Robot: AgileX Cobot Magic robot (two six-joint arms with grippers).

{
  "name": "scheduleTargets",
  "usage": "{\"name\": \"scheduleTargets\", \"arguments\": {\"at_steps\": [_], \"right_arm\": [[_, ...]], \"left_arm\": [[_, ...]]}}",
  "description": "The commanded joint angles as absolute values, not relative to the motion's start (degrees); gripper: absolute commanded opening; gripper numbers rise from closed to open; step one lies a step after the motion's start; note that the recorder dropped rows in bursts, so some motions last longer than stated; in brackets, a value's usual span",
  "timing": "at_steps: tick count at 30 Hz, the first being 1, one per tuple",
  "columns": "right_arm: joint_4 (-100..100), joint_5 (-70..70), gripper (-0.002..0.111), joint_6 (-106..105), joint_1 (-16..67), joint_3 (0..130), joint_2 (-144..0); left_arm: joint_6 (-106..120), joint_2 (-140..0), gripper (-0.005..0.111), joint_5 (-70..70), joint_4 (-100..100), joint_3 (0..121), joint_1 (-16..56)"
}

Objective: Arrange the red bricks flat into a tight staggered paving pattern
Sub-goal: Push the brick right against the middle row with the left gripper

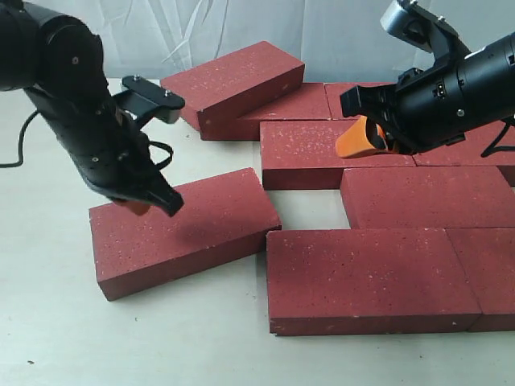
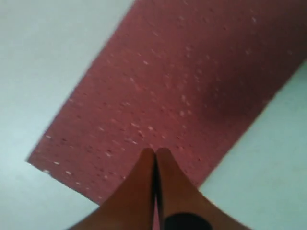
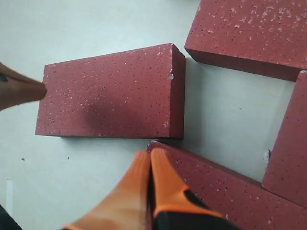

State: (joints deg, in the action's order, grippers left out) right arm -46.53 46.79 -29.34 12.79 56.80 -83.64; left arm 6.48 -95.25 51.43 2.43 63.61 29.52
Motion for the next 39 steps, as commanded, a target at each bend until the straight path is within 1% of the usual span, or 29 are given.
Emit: {"name": "scheduleTargets", "arguments": {"at_steps": [1,8,15,20,26,34,39], "right_arm": [[-46.56,46.73,-0.001,-29.88,12.66,56.71,-83.69],[-46.56,46.73,-0.001,-29.88,12.66,56.71,-83.69],[-46.56,46.73,-0.001,-29.88,12.66,56.71,-83.69],[-46.67,46.72,-0.001,-29.88,12.66,56.71,-83.69],[-46.84,46.83,-0.001,-29.88,12.66,56.71,-83.69],[-46.96,46.94,-0.001,-29.99,12.66,56.71,-83.69],[-46.96,46.94,-0.001,-29.99,12.66,56.71,-83.69]], "left_arm": [[13.40,-93.35,0.000,51.79,9.96,57.53,29.36],[16.09,-93.35,0.000,49.58,10.75,50.07,29.36],[17.15,-93.35,0.000,47.74,7.57,46.45,29.36],[16.67,-93.35,0.000,47.17,2.30,46.17,29.26],[16.54,-93.47,0.000,43.15,-4.30,46.17,29.26],[16.54,-94.10,0.000,40.43,-8.21,46.17,29.26],[16.30,-94.10,0.000,38.89,-9.68,46.17,27.73]]}}
